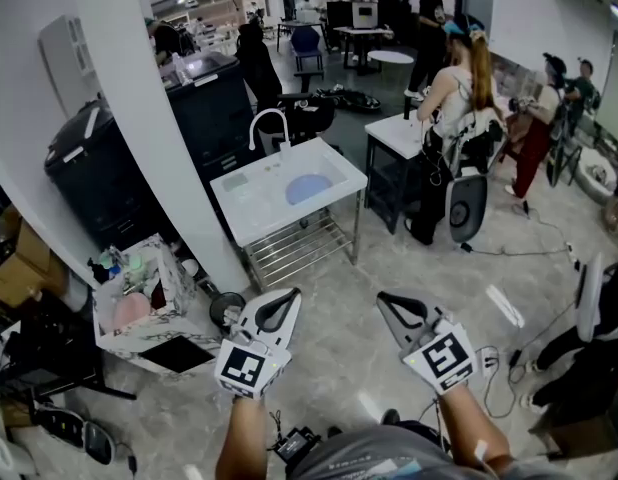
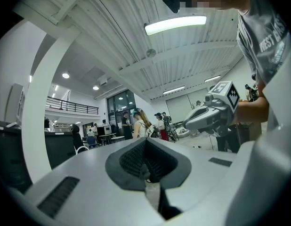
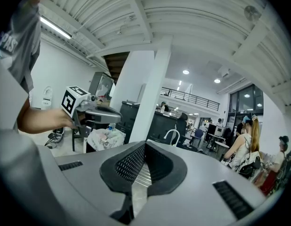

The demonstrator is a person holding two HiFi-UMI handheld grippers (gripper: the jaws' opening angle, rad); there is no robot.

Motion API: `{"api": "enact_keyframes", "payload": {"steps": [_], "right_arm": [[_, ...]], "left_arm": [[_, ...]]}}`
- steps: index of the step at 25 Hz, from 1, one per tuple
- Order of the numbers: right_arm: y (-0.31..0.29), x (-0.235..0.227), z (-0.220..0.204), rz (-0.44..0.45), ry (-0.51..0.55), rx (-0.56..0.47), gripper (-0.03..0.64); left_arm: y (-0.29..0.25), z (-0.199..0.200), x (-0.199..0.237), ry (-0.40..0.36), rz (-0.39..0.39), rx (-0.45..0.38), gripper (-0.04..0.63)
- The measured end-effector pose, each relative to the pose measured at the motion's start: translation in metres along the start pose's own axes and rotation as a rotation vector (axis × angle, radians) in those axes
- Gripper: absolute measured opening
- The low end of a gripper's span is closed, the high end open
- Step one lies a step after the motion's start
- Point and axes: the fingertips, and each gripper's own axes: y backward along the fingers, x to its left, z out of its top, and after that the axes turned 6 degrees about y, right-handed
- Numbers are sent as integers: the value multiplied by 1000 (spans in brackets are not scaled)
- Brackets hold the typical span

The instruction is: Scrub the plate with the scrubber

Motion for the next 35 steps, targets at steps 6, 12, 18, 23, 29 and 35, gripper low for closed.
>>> {"api": "enact_keyframes", "payload": {"steps": [6,12,18,23,29,35], "right_arm": [[-8,-7,5,-16,47,-9,31],[-19,-22,-6,-14,54,9,31],[-38,-48,-18,8,47,2,31],[-56,-79,-33,34,37,-9,31],[-75,-130,-54,70,27,-35,31],[-92,-178,-71,104,27,-54,31]], "left_arm": [[-8,-4,6,5,-11,2,3],[-27,-12,11,19,-20,8,3],[-53,-19,21,27,2,31,3],[-88,-23,31,17,25,51,3],[-142,-26,39,5,60,74,3],[-193,-23,47,-3,93,81,3]]}}
